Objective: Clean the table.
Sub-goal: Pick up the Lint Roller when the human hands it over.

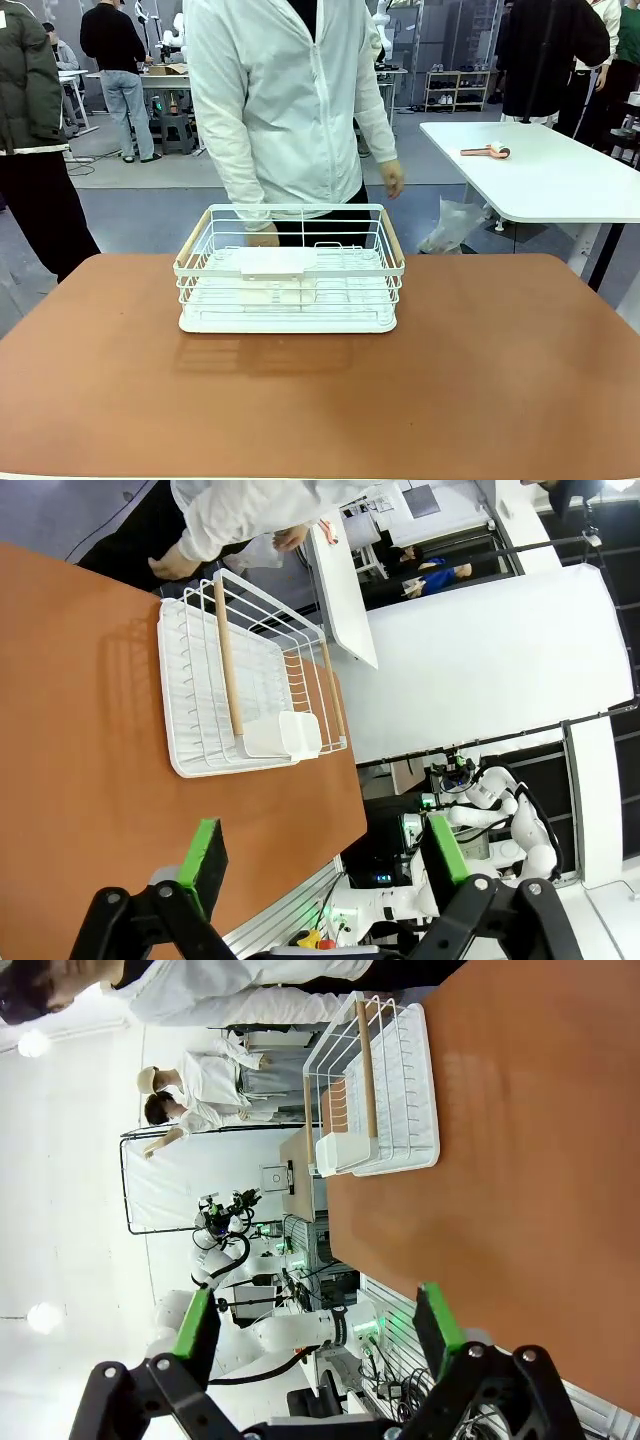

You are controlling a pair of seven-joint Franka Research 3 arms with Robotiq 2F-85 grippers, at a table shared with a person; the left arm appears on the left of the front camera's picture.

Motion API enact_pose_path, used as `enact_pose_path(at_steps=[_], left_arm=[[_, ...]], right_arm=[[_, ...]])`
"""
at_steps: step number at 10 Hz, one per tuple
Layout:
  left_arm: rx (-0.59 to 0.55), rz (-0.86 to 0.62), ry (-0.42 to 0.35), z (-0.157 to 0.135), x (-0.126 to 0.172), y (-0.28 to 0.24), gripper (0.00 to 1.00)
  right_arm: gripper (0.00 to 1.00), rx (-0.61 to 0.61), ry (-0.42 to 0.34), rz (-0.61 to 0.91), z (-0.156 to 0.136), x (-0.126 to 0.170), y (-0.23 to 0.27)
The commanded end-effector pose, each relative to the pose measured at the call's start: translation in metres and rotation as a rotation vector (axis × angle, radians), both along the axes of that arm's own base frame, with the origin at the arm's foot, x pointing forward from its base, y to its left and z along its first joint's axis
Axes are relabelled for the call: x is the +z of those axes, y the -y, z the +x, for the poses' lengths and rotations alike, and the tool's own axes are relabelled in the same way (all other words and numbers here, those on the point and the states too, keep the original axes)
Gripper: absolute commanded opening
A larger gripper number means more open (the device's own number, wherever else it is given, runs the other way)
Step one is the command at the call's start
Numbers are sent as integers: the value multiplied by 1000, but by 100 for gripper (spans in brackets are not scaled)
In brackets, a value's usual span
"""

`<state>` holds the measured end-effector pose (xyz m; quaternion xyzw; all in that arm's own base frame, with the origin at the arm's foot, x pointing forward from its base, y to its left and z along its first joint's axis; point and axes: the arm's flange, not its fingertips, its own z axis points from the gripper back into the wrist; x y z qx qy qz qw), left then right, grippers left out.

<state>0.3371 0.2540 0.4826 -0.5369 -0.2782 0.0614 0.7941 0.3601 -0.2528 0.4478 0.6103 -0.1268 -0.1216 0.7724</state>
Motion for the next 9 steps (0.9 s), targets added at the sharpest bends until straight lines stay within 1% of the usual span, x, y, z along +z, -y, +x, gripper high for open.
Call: enact_pose_path(at_steps=[1, 9], left_arm=[[3, -7, 4, -2, 0, -2, 100], [3, -7, 4, -2, 0, -2, 100]], right_arm=[[100, 1, 2, -2, -1, 2, 2], [100, 1, 2, -2, -1, 2, 2]])
